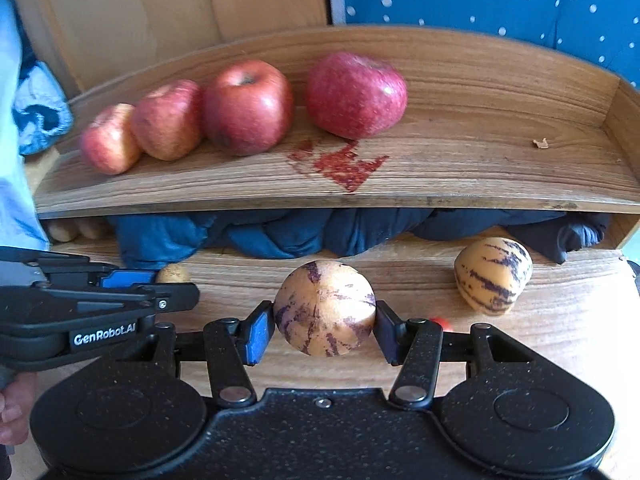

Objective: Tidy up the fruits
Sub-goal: 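Grasp a small brown kiwi with the left tool while the right tool grasps a striped pepino, then carry the kiwi and pepino over the tray and open both tools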

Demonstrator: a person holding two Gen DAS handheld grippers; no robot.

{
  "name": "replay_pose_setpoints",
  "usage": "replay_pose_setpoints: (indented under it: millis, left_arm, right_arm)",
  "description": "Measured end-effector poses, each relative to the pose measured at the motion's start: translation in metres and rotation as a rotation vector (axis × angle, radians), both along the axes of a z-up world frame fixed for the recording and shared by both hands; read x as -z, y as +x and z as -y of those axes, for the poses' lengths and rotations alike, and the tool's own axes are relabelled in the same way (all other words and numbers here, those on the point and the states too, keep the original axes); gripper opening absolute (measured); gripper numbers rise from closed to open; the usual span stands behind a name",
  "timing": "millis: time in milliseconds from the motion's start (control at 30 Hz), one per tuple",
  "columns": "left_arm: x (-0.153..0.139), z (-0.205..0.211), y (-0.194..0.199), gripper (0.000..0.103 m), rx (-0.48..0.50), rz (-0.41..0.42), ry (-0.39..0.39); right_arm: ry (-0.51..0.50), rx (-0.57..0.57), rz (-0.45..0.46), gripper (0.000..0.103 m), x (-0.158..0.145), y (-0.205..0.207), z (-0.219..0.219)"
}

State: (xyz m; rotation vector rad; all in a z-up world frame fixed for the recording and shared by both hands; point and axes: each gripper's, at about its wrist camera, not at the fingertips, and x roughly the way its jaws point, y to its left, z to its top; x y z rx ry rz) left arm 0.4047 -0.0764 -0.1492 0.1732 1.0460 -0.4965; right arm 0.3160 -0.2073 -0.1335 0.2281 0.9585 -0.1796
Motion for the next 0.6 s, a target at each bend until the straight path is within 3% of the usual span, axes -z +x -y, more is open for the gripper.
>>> replay_pose_setpoints:
  millis: [300, 600]
  left_arm:
    - [-0.030, -0.015, -0.030, 0.026, 0.025, 0.002, -0.056]
    - [-0.056, -0.041, -0.062, 0.026, 0.114, 0.015, -0.079]
  right_arm:
    - [0.017, 0.024, 0.042, 0.055, -0.026, -0.037, -0.033]
    - [0.027, 0.051, 0.031, 0.055, -0.033, -0.075, -0.075]
